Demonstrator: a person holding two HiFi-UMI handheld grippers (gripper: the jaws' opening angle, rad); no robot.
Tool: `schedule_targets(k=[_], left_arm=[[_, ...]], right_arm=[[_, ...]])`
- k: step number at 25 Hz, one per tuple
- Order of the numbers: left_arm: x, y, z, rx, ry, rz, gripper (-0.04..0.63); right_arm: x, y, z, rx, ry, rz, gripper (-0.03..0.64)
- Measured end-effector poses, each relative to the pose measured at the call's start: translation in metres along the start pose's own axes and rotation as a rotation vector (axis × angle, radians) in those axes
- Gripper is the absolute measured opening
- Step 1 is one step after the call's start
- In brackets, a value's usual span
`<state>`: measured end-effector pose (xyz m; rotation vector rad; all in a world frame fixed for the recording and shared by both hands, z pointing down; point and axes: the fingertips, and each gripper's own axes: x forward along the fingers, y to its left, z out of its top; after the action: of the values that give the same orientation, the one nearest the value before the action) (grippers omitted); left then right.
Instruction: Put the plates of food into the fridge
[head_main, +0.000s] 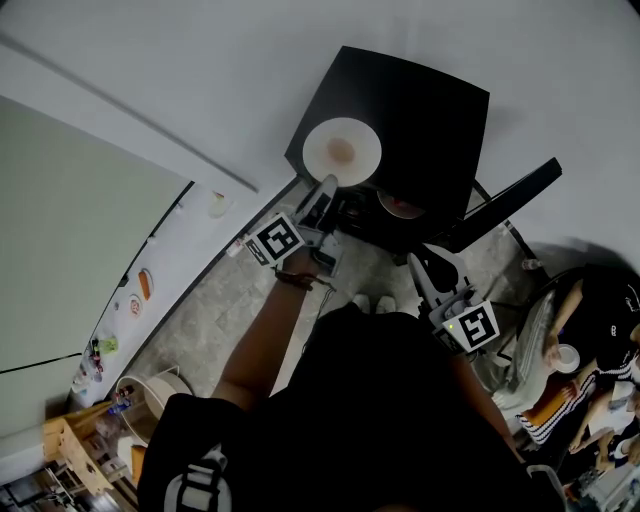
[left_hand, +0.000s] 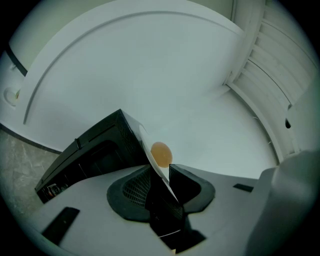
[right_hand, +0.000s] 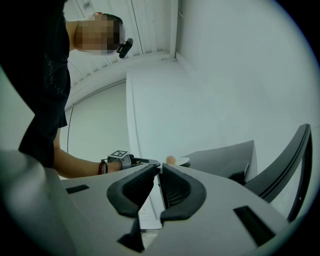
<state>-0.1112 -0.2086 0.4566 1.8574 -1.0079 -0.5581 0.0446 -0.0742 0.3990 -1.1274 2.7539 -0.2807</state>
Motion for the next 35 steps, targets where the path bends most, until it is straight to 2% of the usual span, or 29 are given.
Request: schedule_targets(k=[7,10,13,20,35], left_arm=[[0.004,0.0,0.003,-0.01,0.003,-0.001,0.109],[0.004,0.0,0.003,-0.073,-0.015,-0.007,0.096],[0.006,-0.01,0.003,-0.139,-0.035,-0.05,0.086],[-0.009,-0.01,0.005,-0.162,-0.056,-0.039,0.037],[-0.068,-0.02,-0.017,-0.283,-0.087,-0.084,0.037]], right_arm=[[0.0,-0.003,-0.001,0.002,0.002,0.004,0.066],[0.001,-0.005,-0.004,0.008,0.008,0.006,0.066],[0.002,-0.005,-0.004,0.015,0.008,0.012,0.066],[-0.001,0.001,-0.01,0.061,0.016,0.024,0.064],[-0.01,0.032,-0.023,0.124,0.042,0.074,0.063]])
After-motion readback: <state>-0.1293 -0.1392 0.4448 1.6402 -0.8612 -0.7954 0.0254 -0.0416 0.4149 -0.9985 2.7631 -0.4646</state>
